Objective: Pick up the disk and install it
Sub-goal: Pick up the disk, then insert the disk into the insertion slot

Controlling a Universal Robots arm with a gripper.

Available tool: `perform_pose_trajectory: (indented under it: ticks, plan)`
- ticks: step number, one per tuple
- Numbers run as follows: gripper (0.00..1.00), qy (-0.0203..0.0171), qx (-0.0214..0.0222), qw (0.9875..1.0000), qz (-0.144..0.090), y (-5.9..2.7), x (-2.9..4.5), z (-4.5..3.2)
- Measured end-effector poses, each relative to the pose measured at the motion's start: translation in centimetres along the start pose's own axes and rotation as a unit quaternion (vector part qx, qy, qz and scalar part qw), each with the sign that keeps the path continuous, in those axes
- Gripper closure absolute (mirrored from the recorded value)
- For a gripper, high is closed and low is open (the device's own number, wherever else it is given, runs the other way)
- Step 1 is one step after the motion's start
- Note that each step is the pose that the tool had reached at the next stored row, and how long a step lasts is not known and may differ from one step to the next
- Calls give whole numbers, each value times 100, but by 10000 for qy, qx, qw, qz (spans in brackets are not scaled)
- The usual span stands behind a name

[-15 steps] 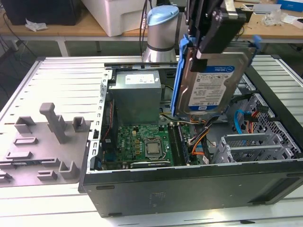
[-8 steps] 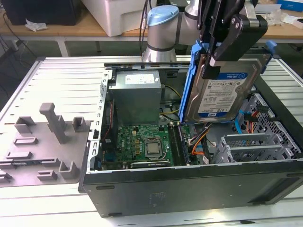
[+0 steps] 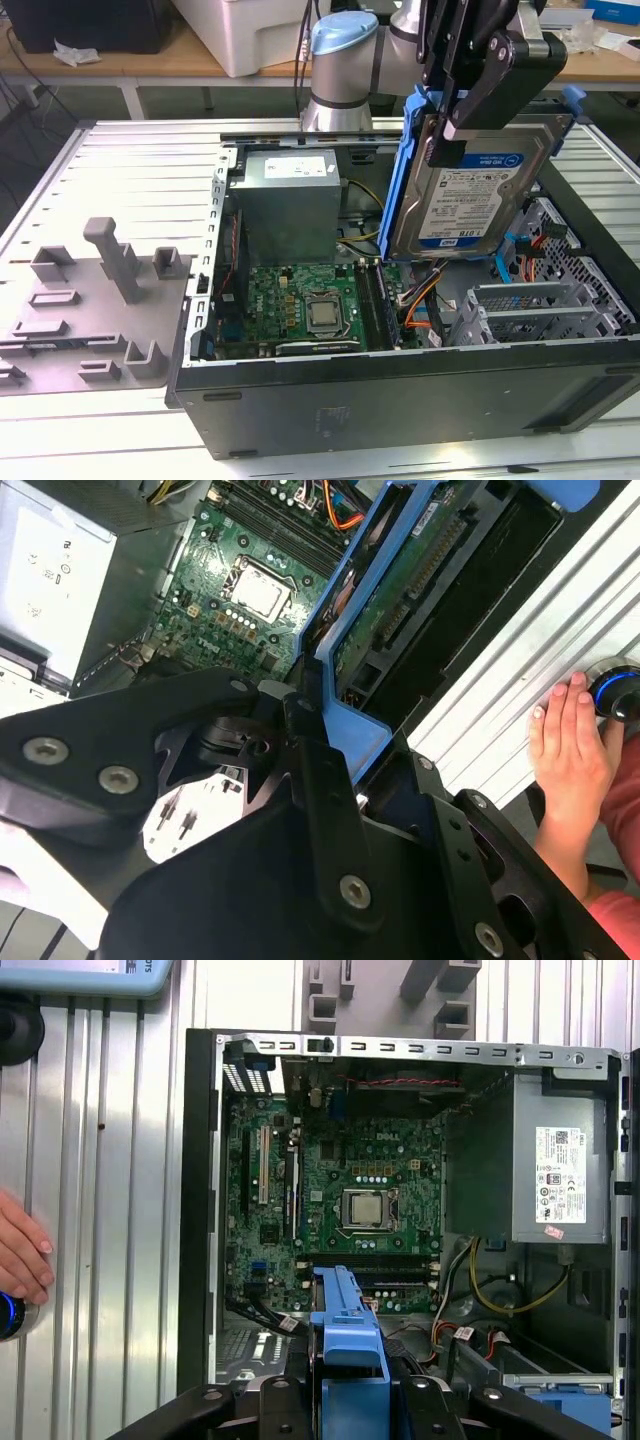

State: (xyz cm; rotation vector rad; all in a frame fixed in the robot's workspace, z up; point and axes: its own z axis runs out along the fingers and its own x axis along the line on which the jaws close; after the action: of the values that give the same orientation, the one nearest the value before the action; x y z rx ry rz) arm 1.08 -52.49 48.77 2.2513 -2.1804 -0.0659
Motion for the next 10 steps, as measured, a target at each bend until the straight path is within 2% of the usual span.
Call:
perform_pose_trajectory:
  ticks: [10]
  plan:
    - [63,0,0,10000,0,-3,0,0]
